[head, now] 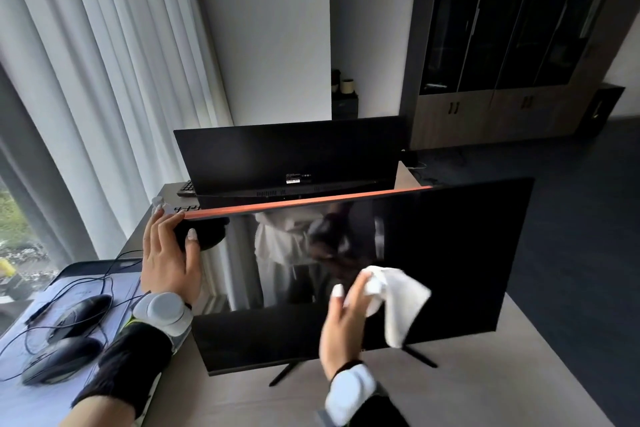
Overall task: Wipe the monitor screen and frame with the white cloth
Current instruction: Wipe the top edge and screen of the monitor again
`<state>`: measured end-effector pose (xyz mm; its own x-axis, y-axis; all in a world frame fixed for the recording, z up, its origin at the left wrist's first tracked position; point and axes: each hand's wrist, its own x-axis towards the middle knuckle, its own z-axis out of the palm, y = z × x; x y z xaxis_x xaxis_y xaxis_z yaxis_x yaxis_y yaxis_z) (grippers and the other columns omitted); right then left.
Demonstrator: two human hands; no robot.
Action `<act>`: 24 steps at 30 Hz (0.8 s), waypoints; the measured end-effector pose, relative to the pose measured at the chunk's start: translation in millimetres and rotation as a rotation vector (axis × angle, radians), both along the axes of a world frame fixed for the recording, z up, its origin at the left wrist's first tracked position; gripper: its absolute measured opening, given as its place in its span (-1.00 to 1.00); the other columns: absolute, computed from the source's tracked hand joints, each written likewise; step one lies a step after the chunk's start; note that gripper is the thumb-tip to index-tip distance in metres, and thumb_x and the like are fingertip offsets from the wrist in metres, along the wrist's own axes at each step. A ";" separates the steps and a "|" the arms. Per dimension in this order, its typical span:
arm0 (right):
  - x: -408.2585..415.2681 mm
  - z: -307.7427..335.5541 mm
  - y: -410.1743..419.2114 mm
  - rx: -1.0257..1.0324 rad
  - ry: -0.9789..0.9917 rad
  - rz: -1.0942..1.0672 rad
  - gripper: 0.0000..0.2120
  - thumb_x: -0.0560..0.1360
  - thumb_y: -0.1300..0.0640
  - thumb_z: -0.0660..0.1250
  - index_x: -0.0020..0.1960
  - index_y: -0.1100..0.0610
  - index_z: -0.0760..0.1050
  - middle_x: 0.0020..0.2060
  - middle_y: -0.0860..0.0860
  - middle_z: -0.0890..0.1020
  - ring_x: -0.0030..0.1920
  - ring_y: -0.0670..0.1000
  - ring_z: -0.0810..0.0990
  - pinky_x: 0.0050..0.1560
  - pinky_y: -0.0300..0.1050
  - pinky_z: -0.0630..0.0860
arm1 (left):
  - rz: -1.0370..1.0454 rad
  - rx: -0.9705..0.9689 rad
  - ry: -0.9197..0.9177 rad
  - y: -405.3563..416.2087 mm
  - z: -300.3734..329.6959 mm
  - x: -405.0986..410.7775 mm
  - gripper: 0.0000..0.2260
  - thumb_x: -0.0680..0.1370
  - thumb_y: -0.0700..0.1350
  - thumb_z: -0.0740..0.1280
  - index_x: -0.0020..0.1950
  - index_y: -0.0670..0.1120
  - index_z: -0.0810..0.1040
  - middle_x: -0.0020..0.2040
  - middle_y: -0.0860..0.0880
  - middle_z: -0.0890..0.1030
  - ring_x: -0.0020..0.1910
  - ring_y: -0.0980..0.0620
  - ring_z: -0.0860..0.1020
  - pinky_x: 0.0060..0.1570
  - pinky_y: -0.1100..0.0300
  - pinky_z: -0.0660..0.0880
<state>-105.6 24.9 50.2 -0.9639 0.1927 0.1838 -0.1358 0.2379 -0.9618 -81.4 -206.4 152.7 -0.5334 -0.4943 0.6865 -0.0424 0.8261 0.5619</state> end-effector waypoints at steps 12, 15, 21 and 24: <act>1.1 34.7 -39.9 0.602 0.451 0.277 -0.46 0.63 -0.06 -0.03 0.56 -0.03 -0.10 0.56 -0.01 -0.05 0.55 0.00 -0.04 0.47 0.05 0.08 | 0.010 -0.004 -0.007 2.5 2.7 2.4 -0.67 0.56 0.04 0.08 0.27 -0.05 0.36 0.39 -0.07 0.37 0.46 0.01 0.21 0.29 -0.15 0.35; -24.2 48.9 -9.7 0.619 0.470 0.226 -0.46 0.63 -0.04 -0.05 0.56 0.00 -0.11 0.56 -0.04 -0.10 0.55 -0.04 -0.09 0.48 -0.01 0.00 | 0.016 -0.005 0.006 2.3 0.7 -1.8 -0.67 0.56 0.03 0.08 0.27 -0.07 0.36 0.36 -0.09 0.40 0.46 0.01 0.21 0.30 -0.15 0.34; -65.5 63.2 63.1 0.530 0.396 -0.028 -0.45 0.57 0.07 0.07 0.53 0.13 0.05 0.52 0.15 0.12 0.50 0.02 -0.02 0.43 -0.11 0.00 | 0.018 -0.028 0.029 -0.6 -2.3 -6.2 -0.67 0.56 0.01 0.09 0.27 -0.09 0.37 0.33 -0.09 0.41 0.45 -0.02 0.23 0.28 -0.18 0.35; -81.3 57.3 101.6 0.466 0.315 -0.215 -0.43 0.55 0.13 0.11 0.52 0.21 0.08 0.46 0.30 0.19 0.43 0.14 0.08 0.41 -0.14 -0.03 | 0.022 -0.034 0.048 -1.0 -3.7 -6.2 -0.68 0.56 0.01 0.10 0.26 -0.08 0.37 0.32 -0.07 0.39 0.44 -0.04 0.24 0.26 -0.21 0.36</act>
